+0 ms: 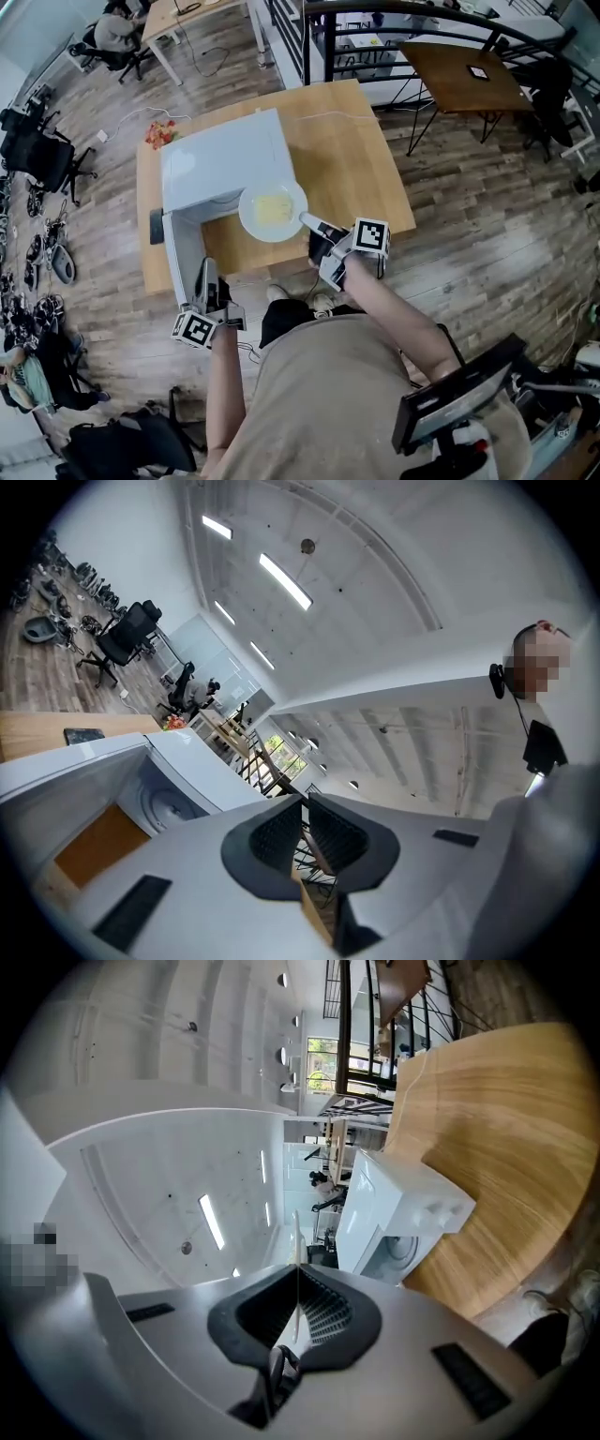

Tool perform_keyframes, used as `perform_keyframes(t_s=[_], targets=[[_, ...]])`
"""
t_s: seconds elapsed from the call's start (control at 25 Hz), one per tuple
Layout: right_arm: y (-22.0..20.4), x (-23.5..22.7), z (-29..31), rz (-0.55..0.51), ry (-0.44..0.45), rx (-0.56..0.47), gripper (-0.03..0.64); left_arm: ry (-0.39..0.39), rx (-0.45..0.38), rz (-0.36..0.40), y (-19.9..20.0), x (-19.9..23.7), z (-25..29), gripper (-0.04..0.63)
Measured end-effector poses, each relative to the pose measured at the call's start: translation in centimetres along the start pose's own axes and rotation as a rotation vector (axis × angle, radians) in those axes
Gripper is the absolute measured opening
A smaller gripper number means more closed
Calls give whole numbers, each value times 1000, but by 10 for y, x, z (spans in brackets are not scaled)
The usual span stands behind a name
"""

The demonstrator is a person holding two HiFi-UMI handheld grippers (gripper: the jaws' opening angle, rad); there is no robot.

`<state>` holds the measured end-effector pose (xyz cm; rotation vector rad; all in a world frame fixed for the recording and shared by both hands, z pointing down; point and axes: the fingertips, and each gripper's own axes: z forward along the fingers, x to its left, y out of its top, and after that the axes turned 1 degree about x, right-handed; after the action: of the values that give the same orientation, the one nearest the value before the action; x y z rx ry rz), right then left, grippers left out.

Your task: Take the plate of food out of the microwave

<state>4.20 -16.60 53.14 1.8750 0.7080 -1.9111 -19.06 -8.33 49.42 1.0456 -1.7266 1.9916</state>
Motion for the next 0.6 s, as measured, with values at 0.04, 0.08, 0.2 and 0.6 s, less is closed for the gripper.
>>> perform_keyframes(t_s=[0.04,0.08,0.2,0.6], targets=[[3,6,-11,-9,8,-8,14,-5,-5,3,-2,-7,-2,21],[7,11,-22,-17,14,-17,14,-10,-10,4,-4,-13,-4,21],[17,26,-55,-39,26,-49,14,-11,-17,21,-10,-28,-9,21],[41,35,-127,-67,-9,-164,14,2,12,83,-18,-42,-10,4]])
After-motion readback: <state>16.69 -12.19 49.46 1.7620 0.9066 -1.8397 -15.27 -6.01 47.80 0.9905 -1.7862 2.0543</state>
